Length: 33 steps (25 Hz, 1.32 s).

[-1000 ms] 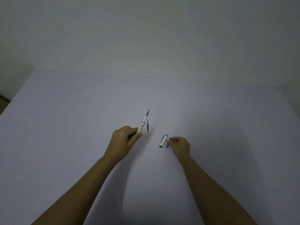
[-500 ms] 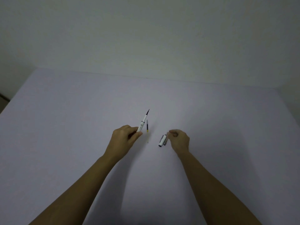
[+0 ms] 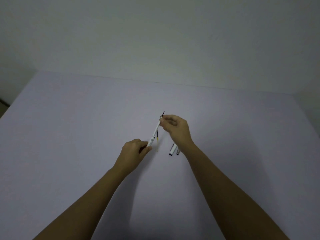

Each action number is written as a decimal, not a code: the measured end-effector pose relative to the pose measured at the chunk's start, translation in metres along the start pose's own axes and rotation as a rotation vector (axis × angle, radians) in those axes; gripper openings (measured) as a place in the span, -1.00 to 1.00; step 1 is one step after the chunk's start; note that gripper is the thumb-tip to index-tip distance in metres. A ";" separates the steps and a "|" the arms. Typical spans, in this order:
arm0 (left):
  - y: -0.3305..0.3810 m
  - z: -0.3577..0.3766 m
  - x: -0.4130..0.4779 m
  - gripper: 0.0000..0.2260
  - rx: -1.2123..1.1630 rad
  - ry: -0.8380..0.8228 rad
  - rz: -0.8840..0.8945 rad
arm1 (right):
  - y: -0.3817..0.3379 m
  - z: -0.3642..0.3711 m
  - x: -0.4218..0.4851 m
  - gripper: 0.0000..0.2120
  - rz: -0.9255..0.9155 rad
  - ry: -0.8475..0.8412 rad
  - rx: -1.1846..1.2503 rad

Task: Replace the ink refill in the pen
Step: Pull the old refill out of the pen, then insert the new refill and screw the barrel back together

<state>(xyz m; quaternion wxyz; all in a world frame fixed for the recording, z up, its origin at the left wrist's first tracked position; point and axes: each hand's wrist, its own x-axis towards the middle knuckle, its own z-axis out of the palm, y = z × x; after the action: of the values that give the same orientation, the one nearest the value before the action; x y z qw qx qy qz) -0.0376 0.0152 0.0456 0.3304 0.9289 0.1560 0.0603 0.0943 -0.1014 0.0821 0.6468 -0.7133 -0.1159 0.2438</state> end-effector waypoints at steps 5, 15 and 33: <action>-0.015 -0.004 0.001 -0.70 -0.002 0.001 -0.073 | 0.009 -0.007 0.029 -0.83 0.060 0.181 -0.029; -0.022 -0.018 0.040 -0.67 -0.035 0.054 -0.092 | 0.069 0.000 0.058 -0.77 0.187 0.205 -0.676; -0.029 -0.017 0.046 -0.69 -0.071 0.074 -0.120 | 0.070 0.029 0.059 -0.77 0.096 0.019 -0.957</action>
<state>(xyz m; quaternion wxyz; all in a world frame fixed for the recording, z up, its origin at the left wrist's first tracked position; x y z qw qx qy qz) -0.0054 0.0614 0.0412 0.3600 0.9028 0.2212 0.0803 0.1200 -0.0570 0.0006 0.2347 -0.9377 -0.1762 0.1862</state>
